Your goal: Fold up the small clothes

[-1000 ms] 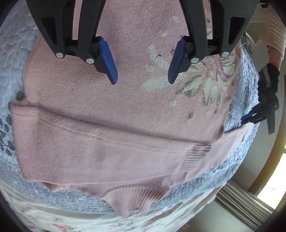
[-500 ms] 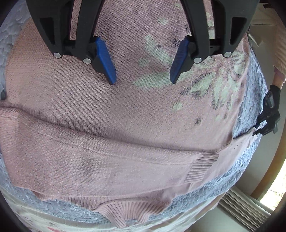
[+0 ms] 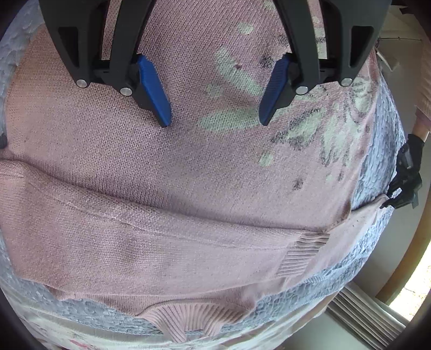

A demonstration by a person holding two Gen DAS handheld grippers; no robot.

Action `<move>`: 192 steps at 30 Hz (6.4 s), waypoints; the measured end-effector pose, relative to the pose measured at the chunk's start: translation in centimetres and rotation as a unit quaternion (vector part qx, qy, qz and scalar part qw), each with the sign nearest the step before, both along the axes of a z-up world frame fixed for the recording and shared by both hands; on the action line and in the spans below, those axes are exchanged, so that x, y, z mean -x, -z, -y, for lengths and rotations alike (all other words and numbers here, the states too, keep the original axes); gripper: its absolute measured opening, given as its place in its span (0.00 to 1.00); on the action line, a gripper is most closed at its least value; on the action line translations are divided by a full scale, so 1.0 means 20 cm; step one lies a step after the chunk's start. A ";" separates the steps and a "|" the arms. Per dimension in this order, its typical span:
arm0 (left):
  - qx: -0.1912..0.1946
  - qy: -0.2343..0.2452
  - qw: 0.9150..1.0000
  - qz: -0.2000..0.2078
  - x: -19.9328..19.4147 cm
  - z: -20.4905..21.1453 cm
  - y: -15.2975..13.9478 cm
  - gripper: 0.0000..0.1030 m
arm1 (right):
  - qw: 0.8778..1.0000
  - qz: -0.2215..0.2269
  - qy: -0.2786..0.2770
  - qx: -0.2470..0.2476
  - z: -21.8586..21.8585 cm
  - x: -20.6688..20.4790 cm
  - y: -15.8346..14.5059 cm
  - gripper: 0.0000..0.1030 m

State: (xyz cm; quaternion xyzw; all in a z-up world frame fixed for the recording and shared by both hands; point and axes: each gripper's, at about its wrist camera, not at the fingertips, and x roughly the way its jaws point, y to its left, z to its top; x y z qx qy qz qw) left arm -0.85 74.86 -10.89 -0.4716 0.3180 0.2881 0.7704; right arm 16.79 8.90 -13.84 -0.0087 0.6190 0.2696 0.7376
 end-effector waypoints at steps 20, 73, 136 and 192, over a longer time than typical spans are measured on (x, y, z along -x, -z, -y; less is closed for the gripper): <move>-0.052 0.248 0.962 0.098 -0.58 1.17 -0.41 0.07 | 0.999 0.031 0.037 -0.019 0.22 0.07 -0.17 0.63; -0.010 0.357 0.934 -0.006 -0.71 1.45 0.07 0.16 | 0.999 -0.001 0.002 -0.052 -0.33 -0.22 -0.25 0.65; -0.079 0.417 0.903 -0.059 -0.91 1.73 0.06 0.35 | 0.998 0.032 -0.007 0.047 -0.43 -0.41 -0.15 0.45; -0.137 0.465 0.870 -0.089 -1.00 1.94 0.08 0.42 | 0.988 0.029 0.149 0.009 0.68 -0.53 -0.12 0.20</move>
